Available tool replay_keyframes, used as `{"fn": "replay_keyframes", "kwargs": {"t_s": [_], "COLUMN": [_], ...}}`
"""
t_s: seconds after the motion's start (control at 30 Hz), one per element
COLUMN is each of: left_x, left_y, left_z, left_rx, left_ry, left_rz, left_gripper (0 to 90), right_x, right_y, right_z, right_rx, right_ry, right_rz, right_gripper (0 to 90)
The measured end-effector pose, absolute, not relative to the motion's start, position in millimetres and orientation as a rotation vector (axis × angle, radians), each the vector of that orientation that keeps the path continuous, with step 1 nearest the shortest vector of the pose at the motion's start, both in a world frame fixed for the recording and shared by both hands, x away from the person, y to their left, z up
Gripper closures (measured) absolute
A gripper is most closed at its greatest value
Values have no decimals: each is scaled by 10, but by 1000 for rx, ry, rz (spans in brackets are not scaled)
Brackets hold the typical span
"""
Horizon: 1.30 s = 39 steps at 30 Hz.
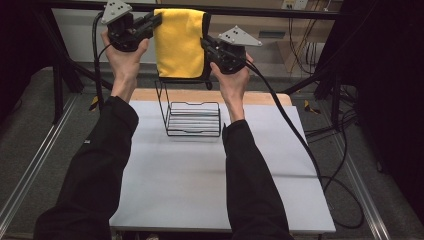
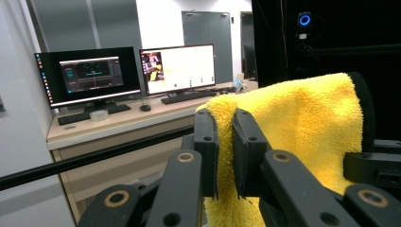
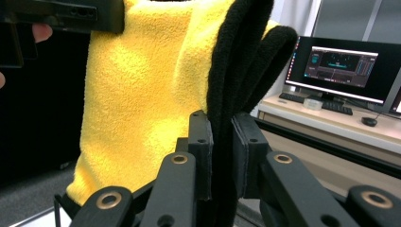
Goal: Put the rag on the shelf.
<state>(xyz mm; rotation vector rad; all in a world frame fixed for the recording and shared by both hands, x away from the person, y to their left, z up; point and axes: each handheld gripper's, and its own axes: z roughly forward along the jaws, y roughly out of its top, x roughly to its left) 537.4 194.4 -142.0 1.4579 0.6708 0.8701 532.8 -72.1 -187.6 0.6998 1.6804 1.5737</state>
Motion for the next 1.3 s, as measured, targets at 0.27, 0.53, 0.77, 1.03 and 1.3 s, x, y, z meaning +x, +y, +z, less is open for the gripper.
{"fn": "replay_keyframes", "kwargs": {"t_s": [0.27,0.53,0.77,1.03,1.3], "left_x": [5343,5216,5062,4907,4922], "left_y": [1908,1916,1954,1940,1945], "left_z": [-1629,-1812,-1859,-1923,-2030], "left_rx": [1491,1516,1523,1561,1564], "left_ry": [652,617,563,533,533], "left_rz": [834,817,815,818,812], "left_gripper": [813,812,809,801,802], "right_x": [5306,5210,5104,5045,5042], "right_y": [-824,-864,-870,-850,-840], "right_z": [-2042,-2215,-2297,-2399,-2444], "right_rx": [728,742,715,687,656], "right_ry": [1705,1736,1735,1725,1719], "right_rz": [1567,1561,1563,1545,1500], "right_gripper": [798,796,793,792,790]}}
